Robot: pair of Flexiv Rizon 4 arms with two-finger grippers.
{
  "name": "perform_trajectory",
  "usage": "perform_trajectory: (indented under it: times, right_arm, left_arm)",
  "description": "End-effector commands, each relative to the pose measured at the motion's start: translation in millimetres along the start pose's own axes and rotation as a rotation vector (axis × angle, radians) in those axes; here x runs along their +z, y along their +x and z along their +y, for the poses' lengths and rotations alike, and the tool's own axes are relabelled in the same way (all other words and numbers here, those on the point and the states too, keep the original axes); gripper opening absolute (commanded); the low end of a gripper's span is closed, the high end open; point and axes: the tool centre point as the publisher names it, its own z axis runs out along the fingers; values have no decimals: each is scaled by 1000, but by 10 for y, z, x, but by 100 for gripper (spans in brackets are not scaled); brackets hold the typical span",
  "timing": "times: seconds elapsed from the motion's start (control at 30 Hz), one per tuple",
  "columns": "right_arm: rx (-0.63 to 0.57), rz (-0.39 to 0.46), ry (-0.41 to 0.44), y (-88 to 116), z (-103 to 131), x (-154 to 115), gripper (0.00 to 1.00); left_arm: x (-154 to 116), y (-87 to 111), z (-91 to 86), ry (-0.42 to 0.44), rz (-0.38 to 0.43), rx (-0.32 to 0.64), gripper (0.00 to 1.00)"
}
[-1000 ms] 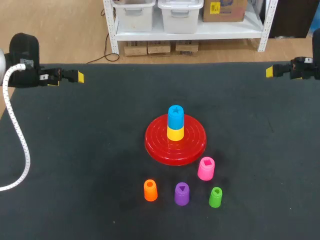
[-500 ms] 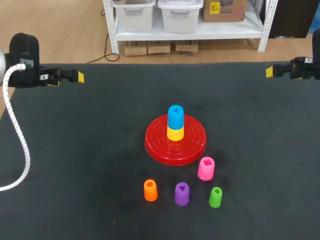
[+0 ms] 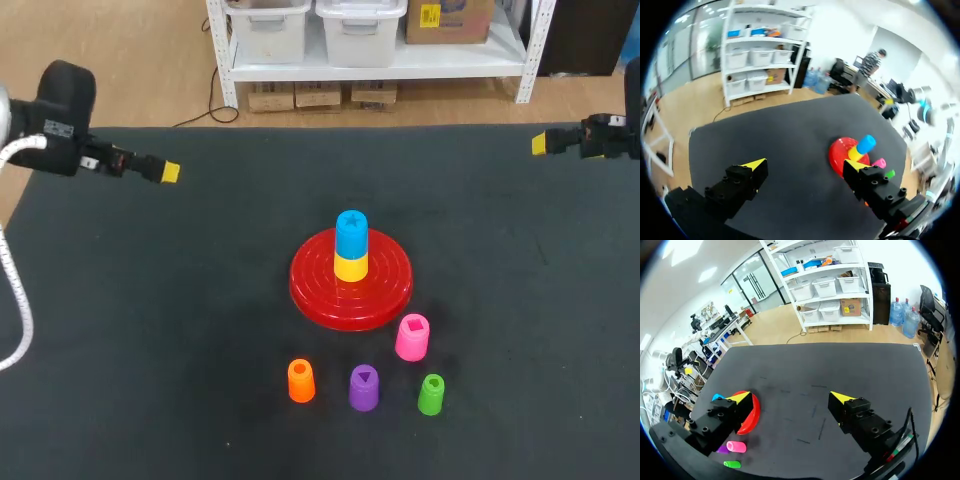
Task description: Pick up and stack the cylinders on the red base in this order: pink,purple,orange,green
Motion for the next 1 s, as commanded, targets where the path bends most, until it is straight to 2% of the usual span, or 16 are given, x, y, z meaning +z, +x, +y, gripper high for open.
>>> perform_trajectory:
  times: [0.03,0.13,0.33,0.7,0.83,1.0]
  right_arm:
    - [0,1,-1,-1,-3,-3,100]
    - [0,1,-1,-1,-3,-3,100]
    - [0,1,-1,-1,-3,-3,100]
    - [0,1,-1,-1,-3,-3,100]
    - [0,1,-1,-1,-3,-3,100]
    - [0,1,-1,-1,-3,-3,100]
  left_arm:
    - [-161,105,-101,233,-28,273,100]
    - [-178,133,-229,328,-13,353,100]
    - [-158,189,-394,427,12,454,100]
    - [-31,220,-513,510,66,563,100]
    - [-7,236,-515,513,94,608,100]
    - [-4,243,-537,565,114,662,100]
